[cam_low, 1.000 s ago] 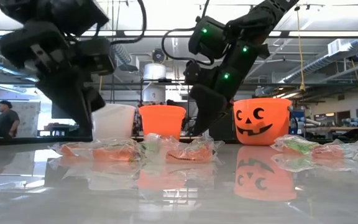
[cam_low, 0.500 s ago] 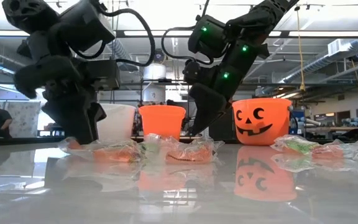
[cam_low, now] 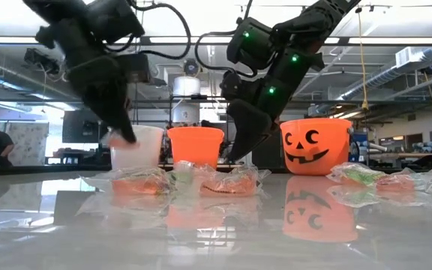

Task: Sort candy by brand, put in halloween buckets
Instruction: Put the orange gummy into the white bucket, then put the green gummy into the white bucket, then put the blue gummy into the white bucket

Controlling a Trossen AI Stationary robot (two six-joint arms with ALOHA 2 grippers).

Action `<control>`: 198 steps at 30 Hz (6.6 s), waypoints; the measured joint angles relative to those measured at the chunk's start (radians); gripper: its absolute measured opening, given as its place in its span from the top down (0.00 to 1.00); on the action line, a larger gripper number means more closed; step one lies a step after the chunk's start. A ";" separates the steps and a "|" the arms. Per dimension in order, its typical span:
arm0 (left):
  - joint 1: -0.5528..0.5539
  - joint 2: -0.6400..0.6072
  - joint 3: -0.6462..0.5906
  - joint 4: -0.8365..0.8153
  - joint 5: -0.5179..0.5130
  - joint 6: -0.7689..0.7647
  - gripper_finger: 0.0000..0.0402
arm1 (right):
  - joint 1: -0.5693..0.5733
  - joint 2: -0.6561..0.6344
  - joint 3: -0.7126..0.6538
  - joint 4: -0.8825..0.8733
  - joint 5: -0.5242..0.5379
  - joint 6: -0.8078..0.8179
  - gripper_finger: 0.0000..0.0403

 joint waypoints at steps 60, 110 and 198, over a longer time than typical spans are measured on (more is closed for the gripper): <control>0.353 -0.204 0.046 0.090 0.097 0.236 0.62 | 0.034 0.052 -0.001 -0.022 -0.175 -0.091 0.95; 0.312 -0.165 0.047 0.342 0.248 0.311 0.66 | -0.008 -0.001 0.043 0.861 0.127 -0.760 0.96; 0.352 -0.170 0.064 0.060 0.132 0.326 0.57 | 0.046 0.085 -0.093 0.375 -0.257 -0.294 0.42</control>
